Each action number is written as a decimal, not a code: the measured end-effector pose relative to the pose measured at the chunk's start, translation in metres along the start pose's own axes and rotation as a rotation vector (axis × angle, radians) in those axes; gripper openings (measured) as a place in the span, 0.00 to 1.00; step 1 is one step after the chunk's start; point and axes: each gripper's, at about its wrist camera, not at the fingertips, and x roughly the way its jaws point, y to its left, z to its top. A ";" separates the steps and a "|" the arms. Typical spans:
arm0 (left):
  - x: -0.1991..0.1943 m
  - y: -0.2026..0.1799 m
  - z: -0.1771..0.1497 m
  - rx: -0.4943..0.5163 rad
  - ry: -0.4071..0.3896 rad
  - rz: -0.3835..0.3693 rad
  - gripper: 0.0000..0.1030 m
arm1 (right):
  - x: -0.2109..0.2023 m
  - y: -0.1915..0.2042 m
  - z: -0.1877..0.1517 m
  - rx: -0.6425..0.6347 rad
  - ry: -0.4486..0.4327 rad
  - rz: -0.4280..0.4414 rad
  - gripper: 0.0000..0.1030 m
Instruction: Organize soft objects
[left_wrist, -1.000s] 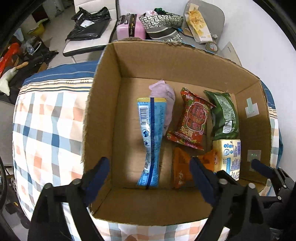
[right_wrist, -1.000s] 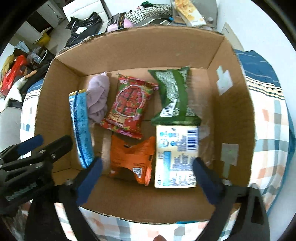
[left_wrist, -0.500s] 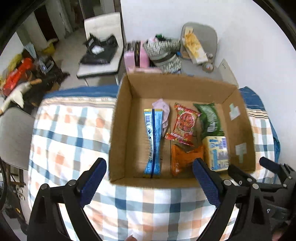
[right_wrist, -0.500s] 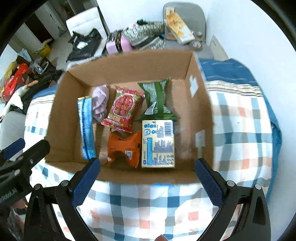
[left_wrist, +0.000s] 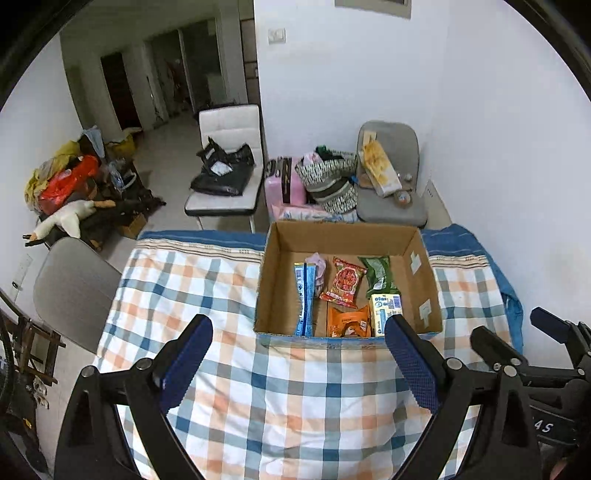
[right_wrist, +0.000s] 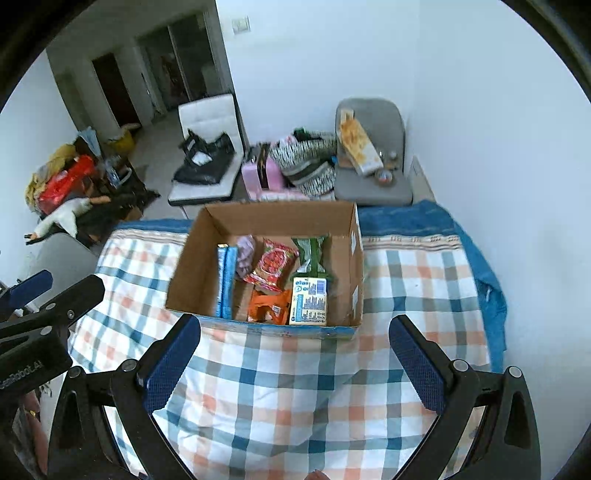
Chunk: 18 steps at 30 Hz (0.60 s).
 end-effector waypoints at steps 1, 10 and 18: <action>-0.009 0.001 -0.002 -0.003 -0.008 0.002 0.93 | -0.012 0.000 -0.002 -0.001 -0.016 0.001 1.00; -0.062 0.007 -0.013 -0.039 -0.040 -0.021 0.93 | -0.082 0.000 -0.017 -0.010 -0.098 0.020 1.00; -0.088 0.005 -0.028 -0.025 -0.066 -0.004 0.93 | -0.120 0.007 -0.026 -0.023 -0.142 0.030 1.00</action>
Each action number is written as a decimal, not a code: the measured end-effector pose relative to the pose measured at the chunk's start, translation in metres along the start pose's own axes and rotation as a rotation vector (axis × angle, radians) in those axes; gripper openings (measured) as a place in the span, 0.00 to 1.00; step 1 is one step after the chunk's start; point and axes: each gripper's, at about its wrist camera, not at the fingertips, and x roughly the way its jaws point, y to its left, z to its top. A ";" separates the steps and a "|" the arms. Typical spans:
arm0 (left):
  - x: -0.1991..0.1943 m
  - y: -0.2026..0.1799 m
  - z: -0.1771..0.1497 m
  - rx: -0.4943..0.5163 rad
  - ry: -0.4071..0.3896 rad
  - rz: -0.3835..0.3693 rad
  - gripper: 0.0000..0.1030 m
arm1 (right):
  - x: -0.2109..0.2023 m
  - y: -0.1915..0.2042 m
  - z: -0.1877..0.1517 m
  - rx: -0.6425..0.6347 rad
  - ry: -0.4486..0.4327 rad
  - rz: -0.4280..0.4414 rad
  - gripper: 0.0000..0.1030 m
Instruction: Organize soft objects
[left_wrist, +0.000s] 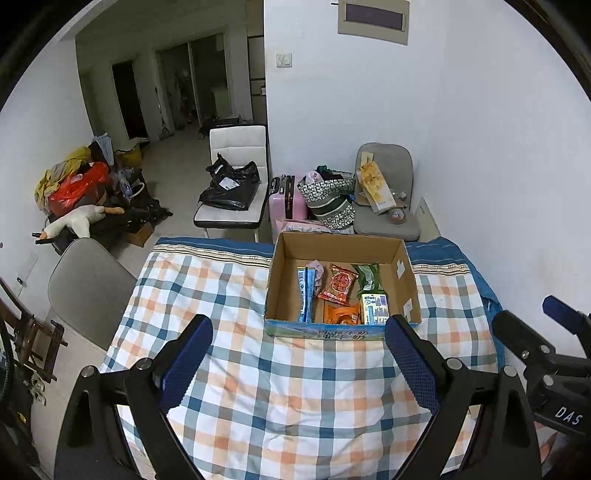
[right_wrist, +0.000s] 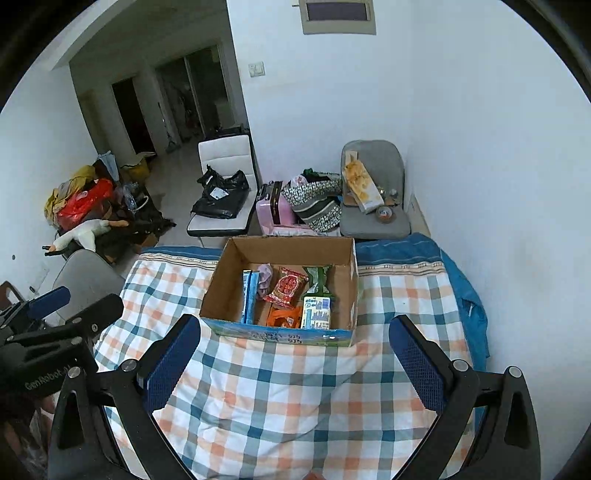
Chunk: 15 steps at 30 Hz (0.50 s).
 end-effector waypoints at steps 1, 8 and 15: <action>-0.002 0.001 -0.001 -0.001 -0.002 0.003 0.93 | -0.003 0.001 -0.001 -0.004 -0.004 -0.003 1.00; -0.015 0.004 -0.007 0.003 -0.011 0.013 0.93 | -0.018 0.002 0.000 0.000 -0.014 -0.015 1.00; -0.034 0.008 -0.009 0.003 -0.037 0.016 0.93 | -0.029 -0.001 0.002 -0.001 -0.031 -0.031 1.00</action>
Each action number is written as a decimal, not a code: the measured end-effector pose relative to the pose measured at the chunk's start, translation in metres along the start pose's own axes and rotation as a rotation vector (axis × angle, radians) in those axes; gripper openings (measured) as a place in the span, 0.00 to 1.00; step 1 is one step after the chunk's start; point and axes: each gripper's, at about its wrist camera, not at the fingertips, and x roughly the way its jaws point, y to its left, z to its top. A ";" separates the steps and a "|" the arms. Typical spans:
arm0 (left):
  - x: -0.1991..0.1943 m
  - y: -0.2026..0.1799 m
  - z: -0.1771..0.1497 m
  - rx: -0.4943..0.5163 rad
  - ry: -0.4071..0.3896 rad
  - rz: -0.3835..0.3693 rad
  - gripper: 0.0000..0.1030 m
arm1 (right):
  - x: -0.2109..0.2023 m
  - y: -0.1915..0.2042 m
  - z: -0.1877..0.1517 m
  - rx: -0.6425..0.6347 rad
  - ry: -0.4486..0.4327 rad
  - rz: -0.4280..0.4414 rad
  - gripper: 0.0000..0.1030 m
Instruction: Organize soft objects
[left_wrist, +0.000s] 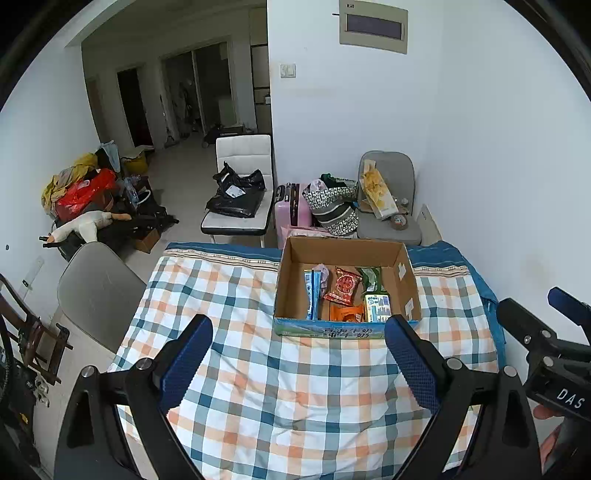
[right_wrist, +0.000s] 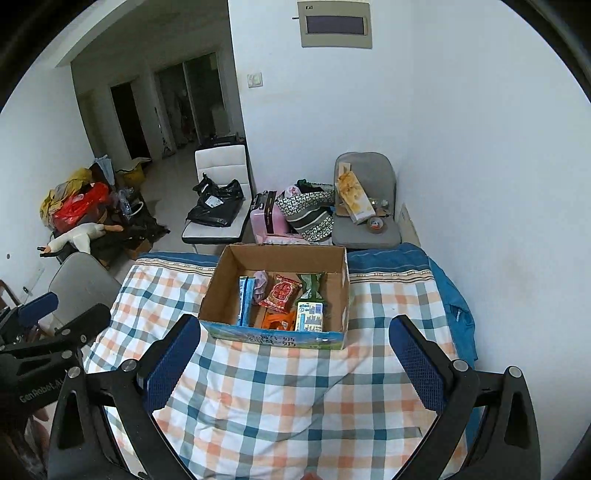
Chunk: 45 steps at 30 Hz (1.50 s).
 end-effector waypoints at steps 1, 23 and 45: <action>-0.002 0.000 0.000 0.000 -0.005 0.000 0.93 | -0.001 -0.001 0.000 0.002 -0.001 -0.001 1.00; -0.015 0.000 0.000 -0.003 -0.031 0.015 0.94 | -0.012 -0.008 0.001 0.024 -0.023 -0.028 1.00; 0.002 0.002 0.001 -0.002 0.010 -0.004 0.98 | -0.003 -0.005 -0.005 0.017 -0.011 -0.041 1.00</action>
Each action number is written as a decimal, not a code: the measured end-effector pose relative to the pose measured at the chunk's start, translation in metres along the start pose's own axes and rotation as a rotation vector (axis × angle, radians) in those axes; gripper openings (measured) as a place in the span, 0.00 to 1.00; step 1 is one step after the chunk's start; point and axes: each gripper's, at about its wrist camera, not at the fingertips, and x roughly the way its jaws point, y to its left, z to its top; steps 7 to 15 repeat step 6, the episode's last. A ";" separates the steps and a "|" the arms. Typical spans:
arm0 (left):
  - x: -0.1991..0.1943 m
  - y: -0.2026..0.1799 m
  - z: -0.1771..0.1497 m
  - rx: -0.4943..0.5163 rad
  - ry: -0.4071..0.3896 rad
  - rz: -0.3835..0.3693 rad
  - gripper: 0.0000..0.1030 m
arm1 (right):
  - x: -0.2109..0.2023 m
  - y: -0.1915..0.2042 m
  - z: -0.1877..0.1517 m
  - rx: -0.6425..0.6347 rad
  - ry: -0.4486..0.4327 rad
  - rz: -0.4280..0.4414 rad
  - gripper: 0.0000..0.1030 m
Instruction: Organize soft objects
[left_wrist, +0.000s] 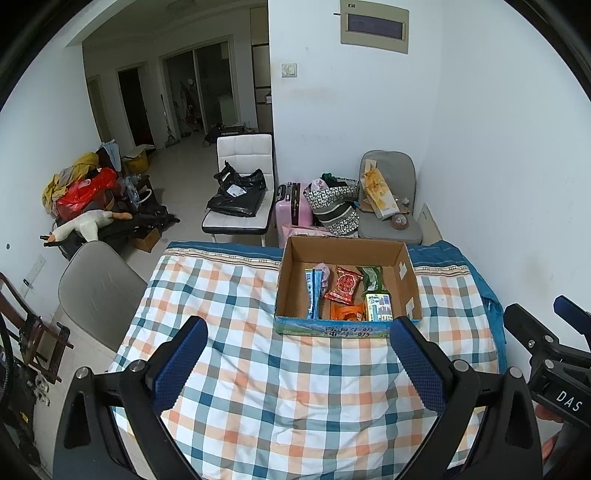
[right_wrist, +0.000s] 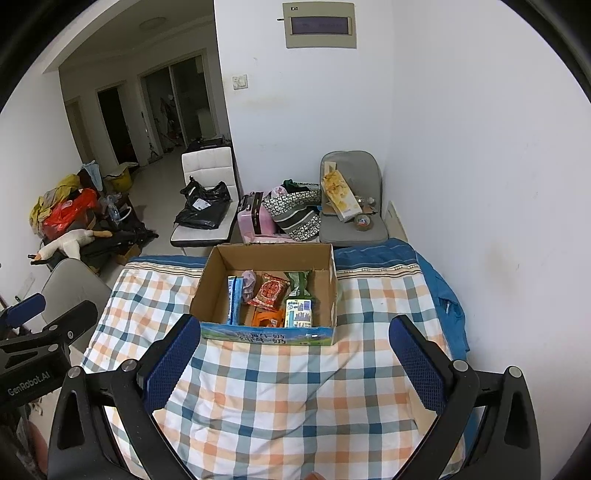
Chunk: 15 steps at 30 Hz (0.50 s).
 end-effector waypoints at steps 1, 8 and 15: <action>0.001 0.000 -0.002 -0.002 0.002 -0.001 0.98 | 0.001 0.001 -0.001 -0.001 0.001 -0.001 1.00; 0.008 0.000 -0.004 -0.003 0.021 -0.006 0.98 | 0.007 0.002 -0.006 0.000 0.014 -0.003 1.00; 0.008 0.000 -0.004 -0.003 0.021 -0.006 0.98 | 0.007 0.002 -0.006 0.000 0.014 -0.003 1.00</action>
